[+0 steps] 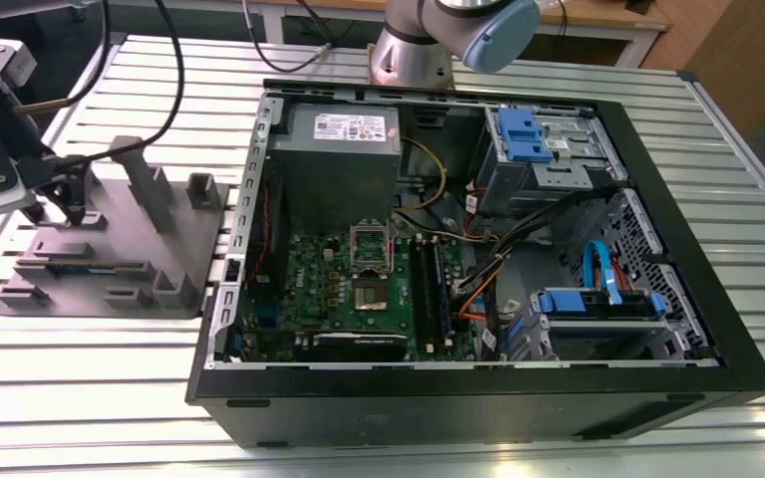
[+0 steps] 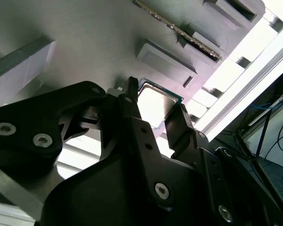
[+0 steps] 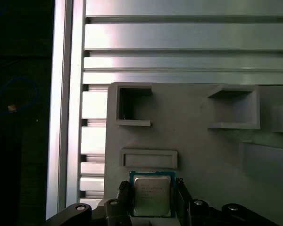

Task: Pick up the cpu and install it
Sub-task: 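Pick up the cpu and move it towards the insertion slot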

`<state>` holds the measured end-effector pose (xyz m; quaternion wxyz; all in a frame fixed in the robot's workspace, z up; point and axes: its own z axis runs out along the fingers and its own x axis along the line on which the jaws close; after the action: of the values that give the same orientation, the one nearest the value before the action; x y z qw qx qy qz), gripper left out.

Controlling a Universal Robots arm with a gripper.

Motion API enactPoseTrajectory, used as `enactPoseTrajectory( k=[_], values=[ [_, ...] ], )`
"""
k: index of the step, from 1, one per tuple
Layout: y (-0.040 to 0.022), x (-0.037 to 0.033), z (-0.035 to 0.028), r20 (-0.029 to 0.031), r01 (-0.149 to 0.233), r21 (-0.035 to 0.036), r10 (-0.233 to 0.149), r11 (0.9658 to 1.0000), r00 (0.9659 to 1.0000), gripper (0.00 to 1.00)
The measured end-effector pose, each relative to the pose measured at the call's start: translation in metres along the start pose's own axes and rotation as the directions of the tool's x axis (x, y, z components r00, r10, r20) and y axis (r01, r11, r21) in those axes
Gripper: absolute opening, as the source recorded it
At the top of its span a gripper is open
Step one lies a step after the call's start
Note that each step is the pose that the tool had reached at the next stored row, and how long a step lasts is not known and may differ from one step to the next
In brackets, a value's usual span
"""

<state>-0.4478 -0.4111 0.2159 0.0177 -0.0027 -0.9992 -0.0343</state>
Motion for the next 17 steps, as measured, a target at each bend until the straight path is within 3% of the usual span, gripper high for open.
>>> enactPoseTrajectory(
  k=[17],
  values=[
    [0.0008, 0.0004, -0.0113, 0.0001, 0.0, -0.0001, 0.0, 1.0, 1.0, 0.47]
  ],
)
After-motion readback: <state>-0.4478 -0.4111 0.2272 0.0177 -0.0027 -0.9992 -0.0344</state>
